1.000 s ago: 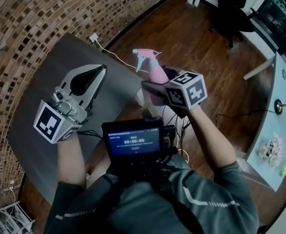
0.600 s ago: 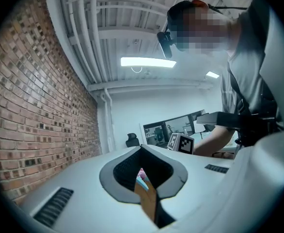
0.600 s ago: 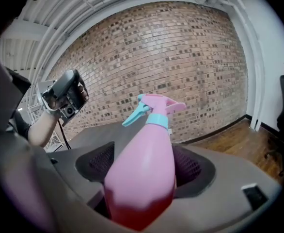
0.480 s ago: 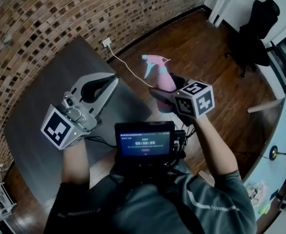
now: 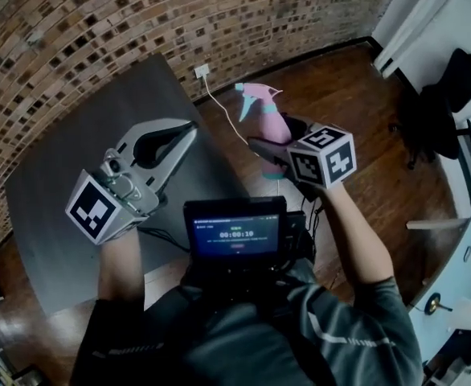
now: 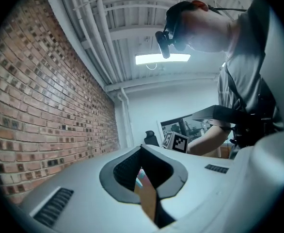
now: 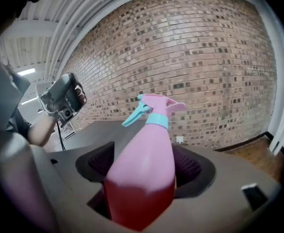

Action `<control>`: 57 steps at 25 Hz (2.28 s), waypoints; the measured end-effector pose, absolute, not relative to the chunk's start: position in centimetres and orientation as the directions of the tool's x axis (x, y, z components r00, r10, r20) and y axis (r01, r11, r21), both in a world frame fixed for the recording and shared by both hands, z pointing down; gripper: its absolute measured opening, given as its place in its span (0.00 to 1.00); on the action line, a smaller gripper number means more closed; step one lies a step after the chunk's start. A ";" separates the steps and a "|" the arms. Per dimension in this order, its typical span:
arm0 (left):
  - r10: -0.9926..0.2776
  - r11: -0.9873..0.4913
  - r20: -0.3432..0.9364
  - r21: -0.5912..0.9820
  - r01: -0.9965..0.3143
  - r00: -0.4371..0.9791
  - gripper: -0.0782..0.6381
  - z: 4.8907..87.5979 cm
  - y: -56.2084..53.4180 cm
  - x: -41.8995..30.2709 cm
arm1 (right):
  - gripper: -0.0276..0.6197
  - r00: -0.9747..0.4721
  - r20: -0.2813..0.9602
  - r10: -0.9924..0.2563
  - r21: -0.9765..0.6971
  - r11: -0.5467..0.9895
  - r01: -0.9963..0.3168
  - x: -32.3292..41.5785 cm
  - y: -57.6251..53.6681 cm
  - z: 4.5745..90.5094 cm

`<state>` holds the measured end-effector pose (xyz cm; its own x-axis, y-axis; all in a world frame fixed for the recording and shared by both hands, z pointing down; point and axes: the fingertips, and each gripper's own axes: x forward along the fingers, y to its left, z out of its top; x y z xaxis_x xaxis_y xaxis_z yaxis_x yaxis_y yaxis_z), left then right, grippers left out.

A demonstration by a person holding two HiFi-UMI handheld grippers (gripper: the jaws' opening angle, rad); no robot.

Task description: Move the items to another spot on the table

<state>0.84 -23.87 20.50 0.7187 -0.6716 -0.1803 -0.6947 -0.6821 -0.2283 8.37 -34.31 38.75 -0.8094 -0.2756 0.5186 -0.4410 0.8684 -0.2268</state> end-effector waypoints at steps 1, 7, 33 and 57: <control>-0.685 -0.664 -0.186 -0.238 -0.709 0.704 0.10 20.2 -24.1 0.4 | 0.63 -0.816 0.517 -0.256 -0.226 0.879 -0.419 7.6 -34.7 38.5; -0.759 -0.584 -0.194 -0.221 -0.781 0.622 0.10 21.9 -23.5 -0.7 | 0.63 -0.854 0.494 -0.161 -0.216 0.929 -0.300 4.7 -35.6 39.9; -0.982 0.167 -0.127 -0.208 -0.964 -0.142 0.10 20.4 -26.0 -7.5 | 0.63 -0.705 0.519 0.484 -0.246 0.874 0.419 -10.9 -39.0 39.6; -0.913 0.385 -0.190 -0.114 -0.916 -0.361 0.10 23.0 -14.6 -11.1 | 0.63 -0.557 0.681 0.475 -0.185 0.848 0.496 -20.8 -35.2 45.0</control>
